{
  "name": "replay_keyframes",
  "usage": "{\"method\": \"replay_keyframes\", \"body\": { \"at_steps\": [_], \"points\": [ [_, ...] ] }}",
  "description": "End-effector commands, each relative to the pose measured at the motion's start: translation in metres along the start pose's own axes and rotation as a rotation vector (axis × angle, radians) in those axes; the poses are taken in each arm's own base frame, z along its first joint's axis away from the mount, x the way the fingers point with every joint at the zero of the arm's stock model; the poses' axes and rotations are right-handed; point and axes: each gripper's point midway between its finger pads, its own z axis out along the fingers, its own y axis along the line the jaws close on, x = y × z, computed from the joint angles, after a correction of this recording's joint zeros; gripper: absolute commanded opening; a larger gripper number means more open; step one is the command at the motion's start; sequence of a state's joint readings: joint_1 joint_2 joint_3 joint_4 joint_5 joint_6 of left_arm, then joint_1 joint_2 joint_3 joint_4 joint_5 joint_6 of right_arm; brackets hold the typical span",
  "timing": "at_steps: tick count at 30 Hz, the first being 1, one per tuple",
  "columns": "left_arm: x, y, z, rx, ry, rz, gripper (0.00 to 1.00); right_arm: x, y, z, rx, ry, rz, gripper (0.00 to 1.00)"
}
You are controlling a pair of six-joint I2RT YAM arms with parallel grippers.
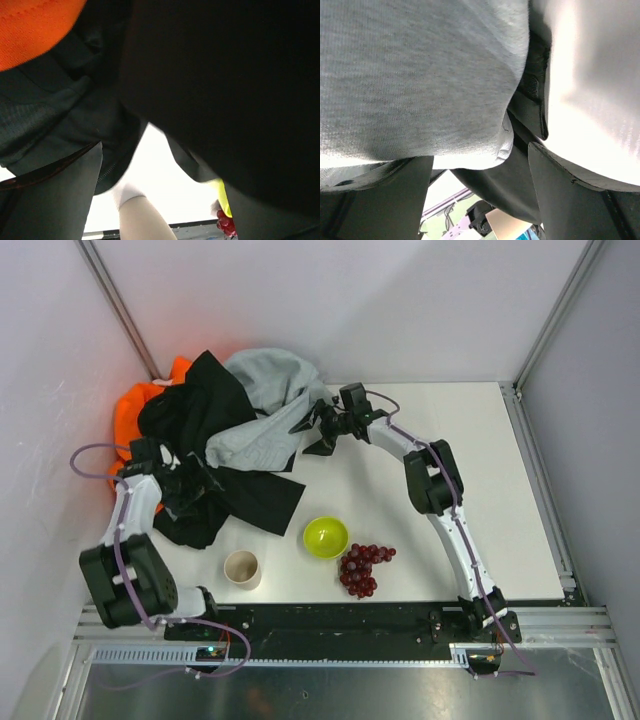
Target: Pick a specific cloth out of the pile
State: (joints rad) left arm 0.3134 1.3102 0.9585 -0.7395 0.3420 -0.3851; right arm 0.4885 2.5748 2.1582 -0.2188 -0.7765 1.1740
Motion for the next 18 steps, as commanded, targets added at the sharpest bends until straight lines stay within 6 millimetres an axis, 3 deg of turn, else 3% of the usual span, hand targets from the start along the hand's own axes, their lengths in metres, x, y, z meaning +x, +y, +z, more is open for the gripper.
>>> {"method": "replay_keyframes", "body": {
  "at_steps": [1,5,9,11,13,17,18],
  "points": [
    [-0.001,0.019,0.025,-0.123,0.058,-0.03,1.0,0.009,0.044,-0.025,-0.073,0.005,-0.083,0.81],
    [-0.006,0.021,0.055,-0.2,0.125,-0.007,1.0,0.005,0.041,-0.034,-0.074,0.0,-0.082,0.81],
    [-0.008,0.008,0.089,-0.245,0.183,0.039,0.99,0.001,0.038,-0.049,-0.069,-0.004,-0.083,0.82],
    [-0.01,0.0,0.105,-0.254,0.202,0.058,0.91,-0.003,0.035,-0.059,-0.065,-0.012,-0.083,0.82],
    [-0.015,-0.01,0.115,-0.249,0.204,0.078,0.76,-0.006,0.033,-0.07,-0.062,-0.022,-0.084,0.82],
    [-0.039,-0.044,0.122,-0.185,0.161,0.127,0.15,-0.012,0.029,-0.096,-0.051,-0.046,-0.096,0.83],
    [-0.046,-0.058,0.122,-0.152,0.147,0.139,0.08,-0.013,0.028,-0.103,-0.047,-0.053,-0.096,0.83]
  ]
}}
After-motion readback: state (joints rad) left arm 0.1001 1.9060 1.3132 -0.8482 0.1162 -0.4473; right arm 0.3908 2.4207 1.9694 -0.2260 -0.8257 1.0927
